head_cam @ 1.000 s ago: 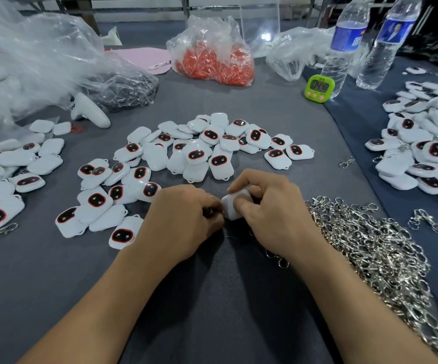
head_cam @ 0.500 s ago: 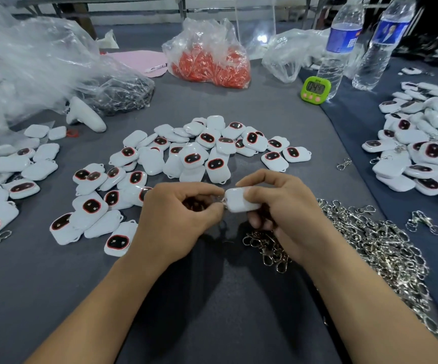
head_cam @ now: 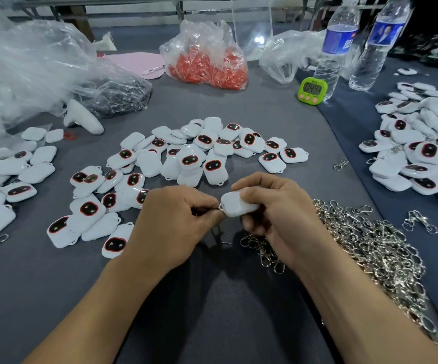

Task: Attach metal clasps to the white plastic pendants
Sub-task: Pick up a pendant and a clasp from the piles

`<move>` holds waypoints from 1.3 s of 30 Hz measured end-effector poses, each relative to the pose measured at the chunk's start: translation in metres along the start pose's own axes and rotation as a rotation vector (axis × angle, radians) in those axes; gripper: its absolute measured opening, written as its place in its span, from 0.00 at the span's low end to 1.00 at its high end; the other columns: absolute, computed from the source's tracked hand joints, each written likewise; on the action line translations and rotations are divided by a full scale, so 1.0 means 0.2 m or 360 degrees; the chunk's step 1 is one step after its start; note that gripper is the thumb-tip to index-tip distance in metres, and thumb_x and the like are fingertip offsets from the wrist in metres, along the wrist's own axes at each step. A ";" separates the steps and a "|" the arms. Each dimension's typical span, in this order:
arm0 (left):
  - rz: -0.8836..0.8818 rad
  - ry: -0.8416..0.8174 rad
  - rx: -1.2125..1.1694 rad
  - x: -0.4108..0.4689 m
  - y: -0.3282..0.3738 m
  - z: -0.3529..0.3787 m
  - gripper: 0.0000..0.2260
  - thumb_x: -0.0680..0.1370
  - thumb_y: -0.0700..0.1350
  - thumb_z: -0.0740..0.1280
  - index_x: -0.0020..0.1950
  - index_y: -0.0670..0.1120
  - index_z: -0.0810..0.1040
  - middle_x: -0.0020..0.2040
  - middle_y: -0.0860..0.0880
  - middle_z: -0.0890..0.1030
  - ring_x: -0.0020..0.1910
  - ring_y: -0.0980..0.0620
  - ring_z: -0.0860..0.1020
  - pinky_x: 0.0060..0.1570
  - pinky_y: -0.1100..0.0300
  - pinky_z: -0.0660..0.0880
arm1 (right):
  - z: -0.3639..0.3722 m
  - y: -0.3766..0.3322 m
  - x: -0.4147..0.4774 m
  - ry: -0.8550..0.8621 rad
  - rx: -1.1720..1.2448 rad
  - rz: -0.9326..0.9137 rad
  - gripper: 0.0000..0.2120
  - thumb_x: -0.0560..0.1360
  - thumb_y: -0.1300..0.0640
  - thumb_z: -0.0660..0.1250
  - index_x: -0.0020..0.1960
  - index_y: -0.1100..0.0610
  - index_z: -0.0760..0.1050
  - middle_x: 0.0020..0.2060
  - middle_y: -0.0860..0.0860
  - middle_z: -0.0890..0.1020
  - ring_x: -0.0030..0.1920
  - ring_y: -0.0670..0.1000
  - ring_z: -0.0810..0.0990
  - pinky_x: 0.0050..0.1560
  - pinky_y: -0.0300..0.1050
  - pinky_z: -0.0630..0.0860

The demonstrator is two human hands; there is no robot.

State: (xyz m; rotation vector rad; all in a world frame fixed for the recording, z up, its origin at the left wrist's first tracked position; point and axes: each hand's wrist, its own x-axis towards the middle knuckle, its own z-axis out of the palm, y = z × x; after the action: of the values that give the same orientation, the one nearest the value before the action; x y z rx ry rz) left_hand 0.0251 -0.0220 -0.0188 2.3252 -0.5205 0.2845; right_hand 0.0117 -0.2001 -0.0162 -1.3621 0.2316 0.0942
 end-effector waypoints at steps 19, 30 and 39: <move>0.0275 -0.0003 0.0670 0.01 0.02 0.04 0.08 0.78 0.49 0.69 0.45 0.50 0.87 0.36 0.49 0.83 0.38 0.46 0.78 0.39 0.52 0.74 | 0.07 0.05 -0.04 0.0311 -0.0708 -0.0560 0.10 0.77 0.63 0.67 0.43 0.49 0.82 0.30 0.47 0.83 0.26 0.46 0.76 0.27 0.43 0.76; -0.0430 -0.0106 -0.0884 0.02 0.04 0.06 0.08 0.78 0.43 0.71 0.40 0.50 0.87 0.24 0.53 0.73 0.26 0.58 0.68 0.30 0.68 0.67 | 0.03 -0.01 -0.02 0.0096 0.0334 -0.0016 0.11 0.80 0.69 0.61 0.45 0.61 0.80 0.30 0.57 0.82 0.22 0.50 0.70 0.21 0.38 0.63; 0.0214 0.0134 0.0632 -0.02 0.05 0.05 0.09 0.76 0.51 0.66 0.43 0.52 0.85 0.33 0.50 0.82 0.34 0.47 0.78 0.32 0.55 0.71 | 0.10 0.04 -0.07 0.0483 -0.0660 -0.0579 0.09 0.78 0.60 0.65 0.44 0.49 0.80 0.30 0.47 0.83 0.25 0.48 0.77 0.28 0.40 0.72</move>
State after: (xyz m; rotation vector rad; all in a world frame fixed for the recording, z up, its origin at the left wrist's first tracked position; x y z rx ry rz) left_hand 0.0177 -0.0357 -0.0212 2.6479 -0.6253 0.5938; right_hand -0.0008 -0.1787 -0.0180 -1.8109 0.2211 -0.3909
